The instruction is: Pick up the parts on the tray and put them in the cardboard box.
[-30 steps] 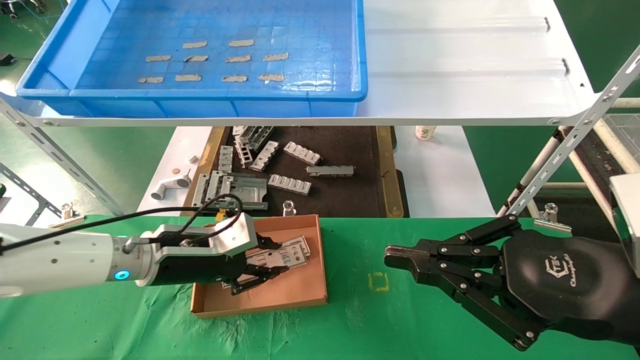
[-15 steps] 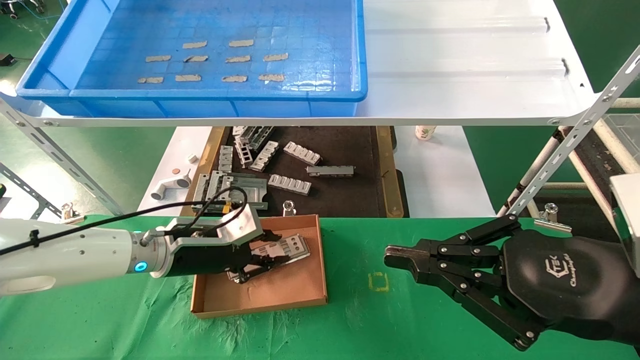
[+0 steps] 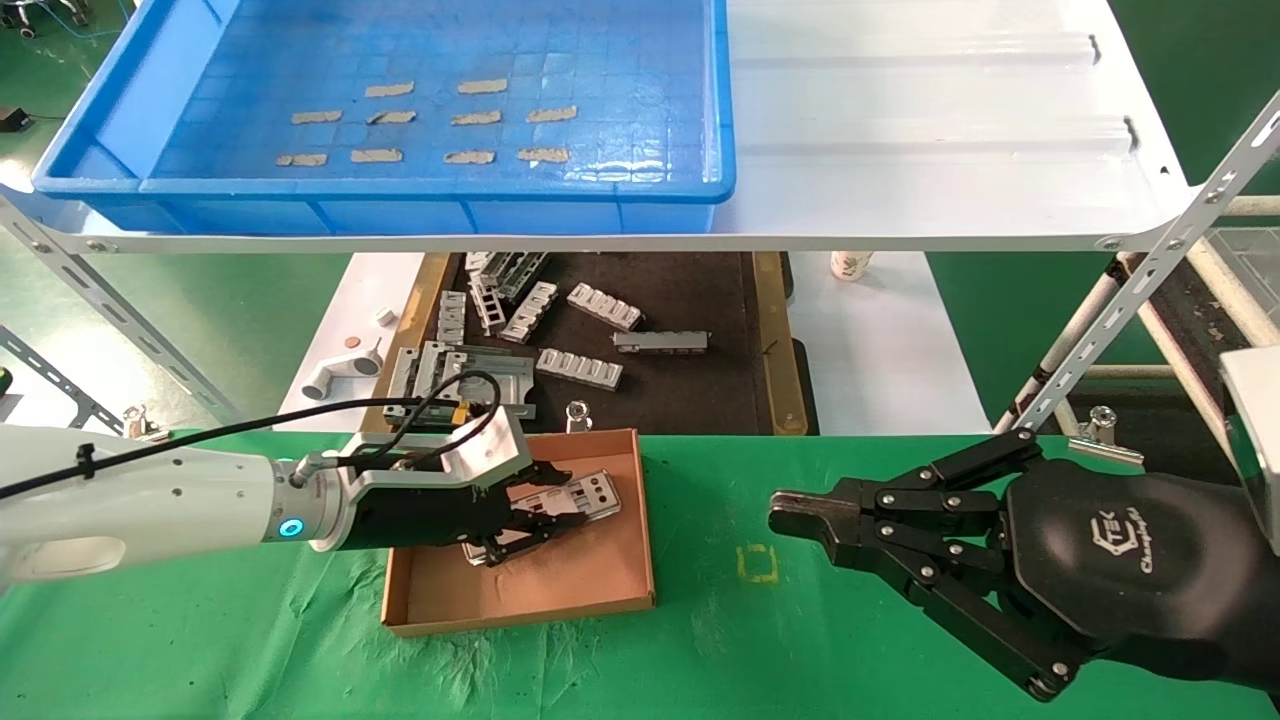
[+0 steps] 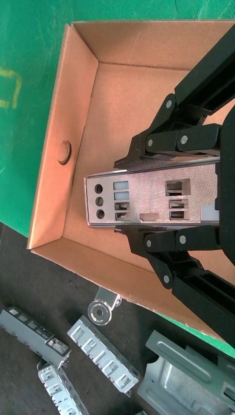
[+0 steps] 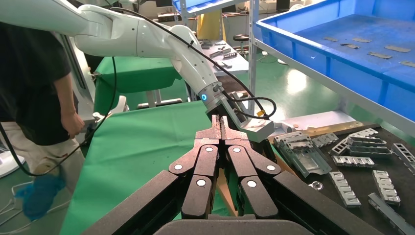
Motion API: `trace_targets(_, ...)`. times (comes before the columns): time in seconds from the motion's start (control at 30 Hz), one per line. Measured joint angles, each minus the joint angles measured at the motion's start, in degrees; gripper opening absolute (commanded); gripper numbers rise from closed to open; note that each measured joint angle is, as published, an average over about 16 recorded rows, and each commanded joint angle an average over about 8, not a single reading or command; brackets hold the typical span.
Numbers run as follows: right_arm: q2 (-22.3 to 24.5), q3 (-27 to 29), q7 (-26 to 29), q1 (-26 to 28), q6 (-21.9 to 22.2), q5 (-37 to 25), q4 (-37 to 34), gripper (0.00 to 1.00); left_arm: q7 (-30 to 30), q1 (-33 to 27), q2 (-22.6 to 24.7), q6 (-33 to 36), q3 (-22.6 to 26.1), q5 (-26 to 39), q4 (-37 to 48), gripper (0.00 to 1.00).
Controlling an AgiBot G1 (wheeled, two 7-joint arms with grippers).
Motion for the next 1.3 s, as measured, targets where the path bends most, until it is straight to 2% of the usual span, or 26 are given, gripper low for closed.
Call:
trace_targets(0.07, 0.0, 0.0, 0.0, 0.0, 0.0, 0.0, 0.0, 0.0, 0.2, -0.1, 0.1, 0.2, 0.0, -0.1, 0.5, 0.95)
trace_targets(0.13, 0.0, 0.0, 0.0, 0.0, 0.0, 0.0, 0.0, 0.0, 0.3, -0.2, 0.3, 0.3, 0.0, -0.2, 0.9, 1.0)
trace_targets(0.6, 0.0, 0.0, 0.0, 0.0, 0.0, 0.0, 0.0, 0.01, 1.1, -1.1, -0.5, 2.4, -1.2, -2.4, 1.6, 1.0)
trace_targets(0.63, 0.0, 0.0, 0.0, 0.0, 0.0, 0.0, 0.0, 0.07, 1.2, -1.1, -0.7, 2.8, -1.4, -2.7, 1.4, 1.0)
trace_targets(0.83, 0.0, 0.0, 0.0, 0.0, 0.0, 0.0, 0.0, 0.82, 1.3, -0.7, -2.2, 5.2, -3.1, -5.5, -0.3, 1.0)
trace_targets(0.87, 0.0, 0.0, 0.0, 0.0, 0.0, 0.0, 0.0, 0.94, 1.2, -0.6, -2.5, 5.7, -3.4, -6.0, -0.7, 1.0)
trace_targets(0.9, 0.0, 0.0, 0.0, 0.0, 0.0, 0.0, 0.0, 1.0, 1.2, -0.4, -2.8, 6.2, -3.8, -6.5, -1.0, 1.0)
trace_targets(1.3, 0.0, 0.0, 0.0, 0.0, 0.0, 0.0, 0.0, 1.0, -0.4, 2.8, -6.2, 10.9, -9.3, -12.1, -6.0, 1.0)
